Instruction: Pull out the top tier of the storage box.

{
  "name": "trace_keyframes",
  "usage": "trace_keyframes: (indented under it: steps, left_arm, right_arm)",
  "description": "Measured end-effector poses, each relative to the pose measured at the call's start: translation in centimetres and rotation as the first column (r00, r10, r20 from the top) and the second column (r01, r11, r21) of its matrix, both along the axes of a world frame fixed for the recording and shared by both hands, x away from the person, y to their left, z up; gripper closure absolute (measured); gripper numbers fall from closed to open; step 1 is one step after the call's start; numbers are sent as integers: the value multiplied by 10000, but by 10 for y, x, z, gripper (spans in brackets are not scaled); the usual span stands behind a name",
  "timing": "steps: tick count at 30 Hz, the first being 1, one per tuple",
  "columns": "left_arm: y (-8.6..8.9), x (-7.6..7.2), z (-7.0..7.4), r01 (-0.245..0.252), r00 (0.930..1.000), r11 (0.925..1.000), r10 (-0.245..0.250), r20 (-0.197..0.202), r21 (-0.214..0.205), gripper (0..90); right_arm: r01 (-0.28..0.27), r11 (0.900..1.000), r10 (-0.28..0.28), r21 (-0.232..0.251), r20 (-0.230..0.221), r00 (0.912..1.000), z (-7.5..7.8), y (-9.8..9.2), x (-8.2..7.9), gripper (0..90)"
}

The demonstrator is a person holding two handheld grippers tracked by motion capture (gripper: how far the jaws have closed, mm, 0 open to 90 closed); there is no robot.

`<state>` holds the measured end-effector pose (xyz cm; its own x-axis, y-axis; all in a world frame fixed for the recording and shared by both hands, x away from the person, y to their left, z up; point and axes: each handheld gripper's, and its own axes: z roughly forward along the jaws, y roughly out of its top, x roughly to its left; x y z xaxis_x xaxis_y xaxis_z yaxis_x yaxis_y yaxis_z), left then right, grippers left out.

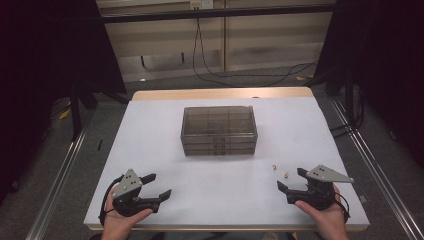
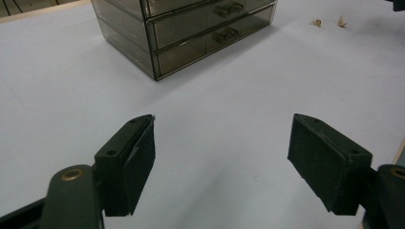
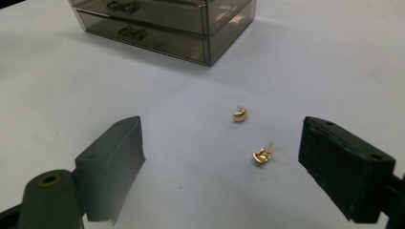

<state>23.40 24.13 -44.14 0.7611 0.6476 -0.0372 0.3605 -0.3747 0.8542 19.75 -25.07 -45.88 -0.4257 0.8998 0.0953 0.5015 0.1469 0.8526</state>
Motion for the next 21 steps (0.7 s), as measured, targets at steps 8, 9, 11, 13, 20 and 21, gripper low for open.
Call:
trace_keyframes:
  steps: [8, 9, 11, 13, 20, 21]
  left_arm:
    - [-8, -3, 0, 278, 9994, 9996, -279, 190, 67, 268]
    - [-10, -5, 1, 345, 9991, 9993, -348, 237, 139, 277]
    - [-11, -6, 1, 368, 9990, 9991, -373, 266, 195, 283]
    - [-15, -6, 3, 455, 9984, 9989, -457, 337, 83, 299]
    - [-29, -1, 9, 765, 9955, 9970, -768, 551, 76, 334]
    - [-33, 0, 9, 894, 9941, 9959, -901, 596, 150, 342]
  right_arm:
    - [-82, 9998, 84, 183, -113, 9999, -1, 1, 3, 118]
    - [-47, 9998, 50, 216, -141, 9999, 0, 0, 2, 109]
    - [-37, 9996, 41, 264, -155, 9999, 0, 1, 2, 109]
    - [-58, 9994, 62, 346, -113, 9999, 3, 3, -2, 107]
    - [23, 9982, -8, 595, -257, 9997, 2, 0, 0, 105]
    - [39, 9978, -19, 657, -302, 9995, 2, 0, 0, 105]
